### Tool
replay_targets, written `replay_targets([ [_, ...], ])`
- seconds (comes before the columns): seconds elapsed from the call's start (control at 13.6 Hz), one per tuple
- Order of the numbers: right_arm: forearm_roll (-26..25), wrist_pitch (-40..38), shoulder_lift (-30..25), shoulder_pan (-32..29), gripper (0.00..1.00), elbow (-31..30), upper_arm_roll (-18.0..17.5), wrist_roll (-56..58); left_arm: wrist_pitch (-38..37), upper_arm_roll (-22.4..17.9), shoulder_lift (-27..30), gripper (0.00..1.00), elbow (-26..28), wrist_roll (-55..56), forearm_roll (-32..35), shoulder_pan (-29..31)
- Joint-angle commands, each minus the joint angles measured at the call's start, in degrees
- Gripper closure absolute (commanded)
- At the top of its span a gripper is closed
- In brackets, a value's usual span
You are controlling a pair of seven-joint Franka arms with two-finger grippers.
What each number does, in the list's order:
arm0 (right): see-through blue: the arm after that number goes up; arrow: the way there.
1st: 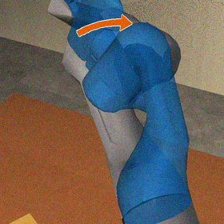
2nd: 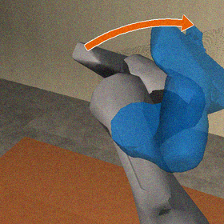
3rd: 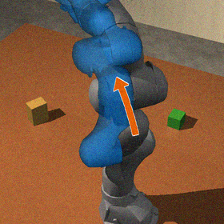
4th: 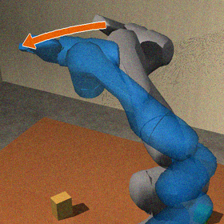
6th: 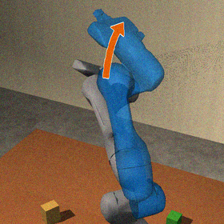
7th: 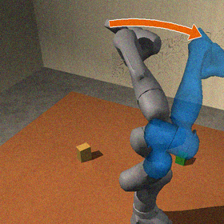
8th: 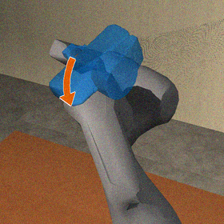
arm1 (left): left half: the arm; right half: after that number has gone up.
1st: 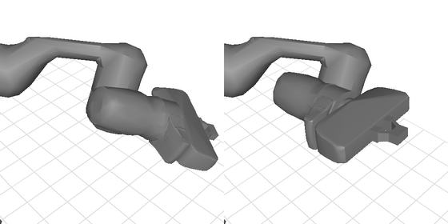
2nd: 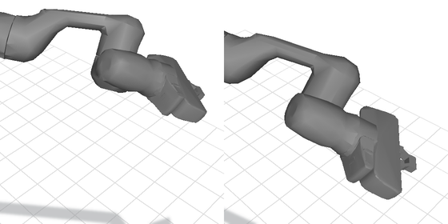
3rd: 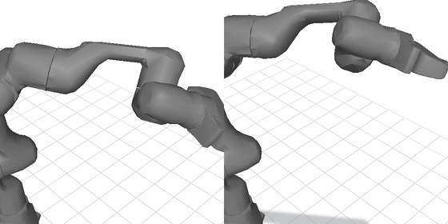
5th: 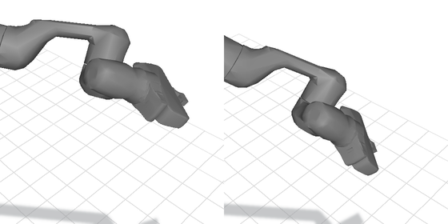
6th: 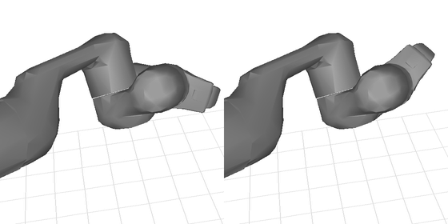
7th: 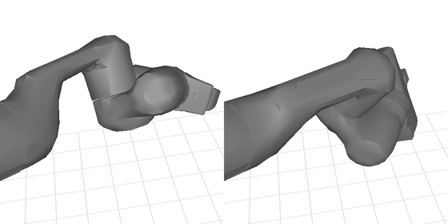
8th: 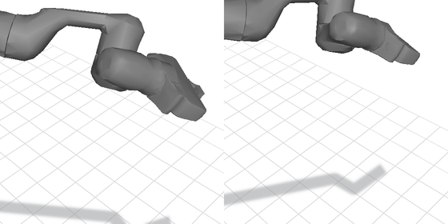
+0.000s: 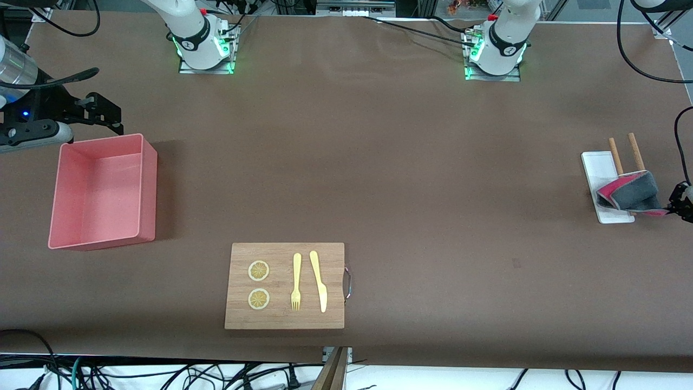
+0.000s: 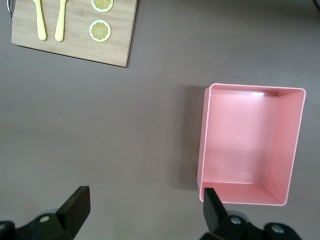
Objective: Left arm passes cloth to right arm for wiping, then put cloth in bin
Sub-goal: 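Lift the cloth off the white stand with the left gripper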
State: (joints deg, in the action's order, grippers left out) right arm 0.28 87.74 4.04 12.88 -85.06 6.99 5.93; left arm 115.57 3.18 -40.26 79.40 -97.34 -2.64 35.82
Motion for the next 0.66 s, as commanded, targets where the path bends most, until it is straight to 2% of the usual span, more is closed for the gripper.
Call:
replay_targets([
  [0.0,0.8,-1.3,-0.6,-0.1,0.00,0.0,0.0,1.3,-1.3,0.1,2.4,1.00,-2.6,-1.7,-1.0,-0.7],
  [0.15,0.6,-1.4,-0.9,-0.2,0.00,0.3,0.8,1.6,-2.5,0.1,5.9,1.00,-2.6,-1.3,-0.8,-1.9],
  [0.29,1.0,-1.4,-1.2,-0.4,0.00,0.3,3.4,2.6,-4.6,0.2,9.5,1.00,-2.7,-0.9,1.6,-3.6],
  [0.59,1.0,-2.1,-1.7,-0.4,0.00,0.3,3.6,3.4,-11.3,0.2,15.4,1.00,-4.4,4.0,5.9,-10.0],
])
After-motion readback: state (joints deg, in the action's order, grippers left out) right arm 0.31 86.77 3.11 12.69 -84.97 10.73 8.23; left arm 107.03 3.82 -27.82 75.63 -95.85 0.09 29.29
